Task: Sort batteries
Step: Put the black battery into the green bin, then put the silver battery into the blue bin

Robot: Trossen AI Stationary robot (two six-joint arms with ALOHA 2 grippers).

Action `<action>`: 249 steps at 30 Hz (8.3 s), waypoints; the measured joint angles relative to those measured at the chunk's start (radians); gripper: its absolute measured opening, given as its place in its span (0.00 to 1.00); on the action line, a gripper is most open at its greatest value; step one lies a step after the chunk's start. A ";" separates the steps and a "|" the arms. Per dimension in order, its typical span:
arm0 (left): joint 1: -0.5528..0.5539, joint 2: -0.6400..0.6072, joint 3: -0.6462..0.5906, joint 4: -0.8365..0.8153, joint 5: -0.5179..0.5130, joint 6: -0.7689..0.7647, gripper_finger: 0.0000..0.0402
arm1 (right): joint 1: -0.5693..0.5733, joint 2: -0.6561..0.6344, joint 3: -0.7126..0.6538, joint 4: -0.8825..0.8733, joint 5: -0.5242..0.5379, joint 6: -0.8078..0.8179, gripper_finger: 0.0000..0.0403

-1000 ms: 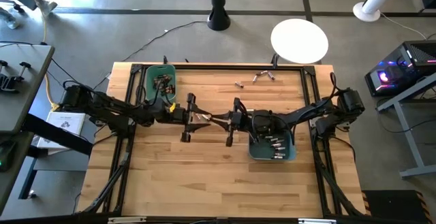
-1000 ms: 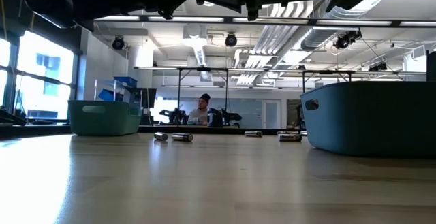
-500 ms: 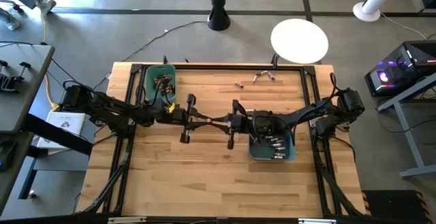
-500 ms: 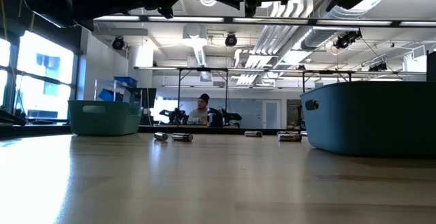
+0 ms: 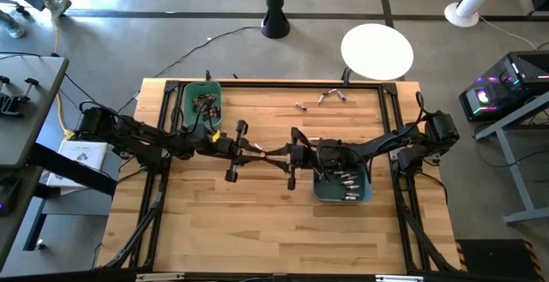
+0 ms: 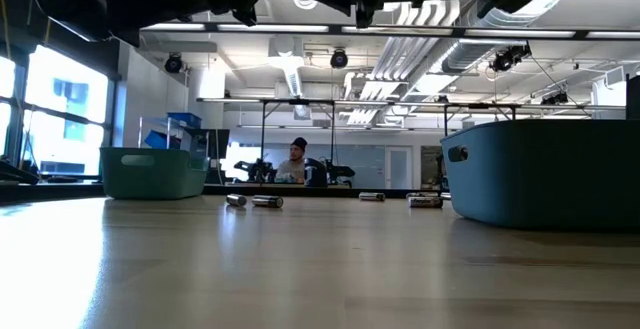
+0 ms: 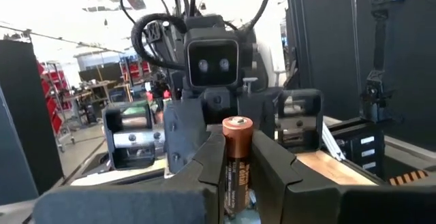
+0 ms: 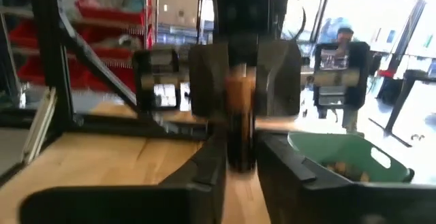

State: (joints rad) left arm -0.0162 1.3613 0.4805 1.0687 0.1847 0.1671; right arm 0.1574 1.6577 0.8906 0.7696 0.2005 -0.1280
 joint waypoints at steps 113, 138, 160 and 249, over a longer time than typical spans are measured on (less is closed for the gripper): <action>0.020 -0.426 -0.008 -1.057 -0.514 -0.312 0.39 | 0.014 0.118 0.404 -1.205 0.263 0.386 0.07; 0.020 -0.426 -0.008 -1.024 -0.513 -0.267 0.39 | 0.180 -0.077 0.043 -1.906 -0.186 1.147 0.07; 0.051 -0.333 -0.008 -1.004 -0.424 -0.068 0.39 | 0.205 -0.077 0.218 -1.970 0.188 1.108 0.37; 0.190 0.230 -0.109 0.156 0.239 -0.061 0.07 | 0.102 -0.054 0.250 -0.714 0.446 -0.012 0.29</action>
State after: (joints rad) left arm 0.1738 1.5917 0.3714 1.2252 0.4232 0.1063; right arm 0.2594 1.6035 1.1408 0.0551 0.6466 -0.1400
